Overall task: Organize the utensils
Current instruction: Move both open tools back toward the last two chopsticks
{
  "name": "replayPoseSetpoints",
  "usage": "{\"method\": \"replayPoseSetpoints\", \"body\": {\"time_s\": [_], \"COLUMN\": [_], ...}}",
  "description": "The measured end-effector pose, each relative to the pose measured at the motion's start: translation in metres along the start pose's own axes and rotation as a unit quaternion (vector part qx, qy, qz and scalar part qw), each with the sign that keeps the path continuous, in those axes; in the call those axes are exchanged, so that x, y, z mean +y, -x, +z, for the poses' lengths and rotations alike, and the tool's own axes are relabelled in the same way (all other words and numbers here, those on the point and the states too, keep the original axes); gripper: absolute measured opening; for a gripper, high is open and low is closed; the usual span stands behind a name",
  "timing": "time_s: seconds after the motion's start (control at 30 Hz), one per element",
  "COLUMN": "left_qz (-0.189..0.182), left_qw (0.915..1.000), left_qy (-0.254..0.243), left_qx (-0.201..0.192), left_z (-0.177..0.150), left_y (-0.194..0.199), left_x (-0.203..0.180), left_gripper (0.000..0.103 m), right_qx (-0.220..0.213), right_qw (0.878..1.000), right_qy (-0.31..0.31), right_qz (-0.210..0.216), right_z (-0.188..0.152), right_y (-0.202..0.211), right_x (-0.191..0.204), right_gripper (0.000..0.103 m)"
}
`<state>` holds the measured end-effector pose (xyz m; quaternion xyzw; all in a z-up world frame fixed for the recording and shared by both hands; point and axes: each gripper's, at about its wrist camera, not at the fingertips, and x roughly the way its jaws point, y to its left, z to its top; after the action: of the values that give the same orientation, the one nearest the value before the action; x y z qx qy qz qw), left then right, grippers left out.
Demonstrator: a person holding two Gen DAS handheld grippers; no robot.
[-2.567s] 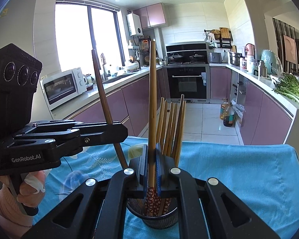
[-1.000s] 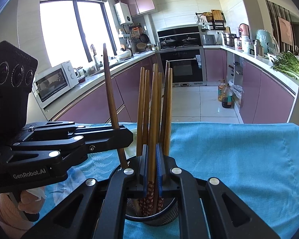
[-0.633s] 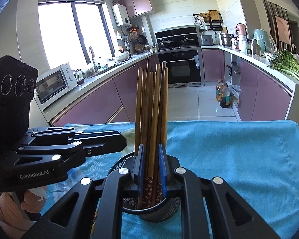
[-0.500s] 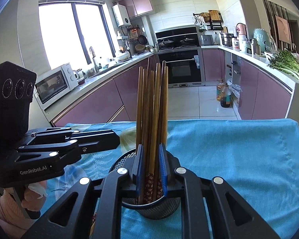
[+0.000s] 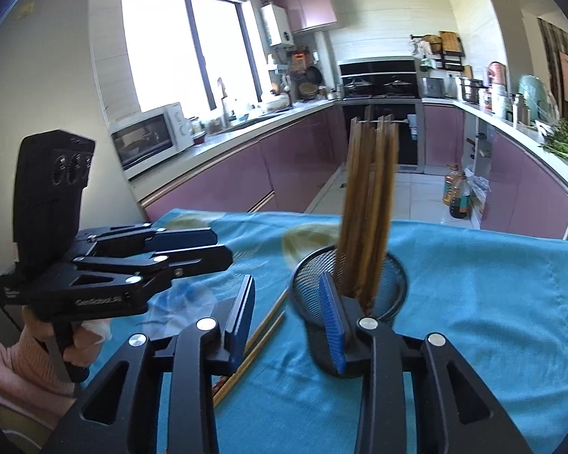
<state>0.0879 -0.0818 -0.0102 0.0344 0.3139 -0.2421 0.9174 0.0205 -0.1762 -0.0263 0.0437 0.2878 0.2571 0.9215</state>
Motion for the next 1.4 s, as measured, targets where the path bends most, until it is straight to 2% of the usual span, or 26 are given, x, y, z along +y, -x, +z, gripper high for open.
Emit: {"method": "replayPoseSetpoints", "body": {"time_s": [0.13, 0.23, 0.43, 0.7, 1.17, 1.4], "left_qz": [0.032, 0.052, 0.072, 0.07, 0.058, 0.035], "left_qw": [0.9993, 0.998, 0.995, 0.9938, 0.9942, 0.9944], "left_qy": [0.007, 0.02, 0.041, 0.046, 0.034, 0.019], "left_qx": [0.015, 0.029, 0.057, 0.074, 0.083, 0.098], "left_z": [-0.022, -0.039, -0.066, -0.084, -0.08, -0.076], "left_y": [0.0, -0.003, -0.012, -0.02, -0.036, -0.054], "left_x": [0.013, 0.025, 0.044, 0.046, 0.035, 0.021], "left_gripper": [0.057, 0.061, 0.061, 0.06, 0.059, 0.052], "right_qx": [0.039, 0.07, 0.115, 0.141, 0.153, 0.155], "right_qw": [0.999, 0.997, 0.993, 0.99, 0.988, 0.987], "right_qy": [0.003, -0.003, -0.003, 0.009, 0.01, 0.009], "right_qz": [0.016, 0.016, 0.015, 0.004, -0.018, -0.029], "right_z": [-0.017, -0.028, -0.048, -0.06, -0.067, -0.067], "right_y": [-0.019, -0.037, -0.062, -0.074, -0.069, -0.067], "right_x": [0.011, 0.015, 0.026, 0.039, 0.032, 0.024], "right_gripper": [0.04, 0.04, 0.04, 0.04, 0.03, 0.027]}}
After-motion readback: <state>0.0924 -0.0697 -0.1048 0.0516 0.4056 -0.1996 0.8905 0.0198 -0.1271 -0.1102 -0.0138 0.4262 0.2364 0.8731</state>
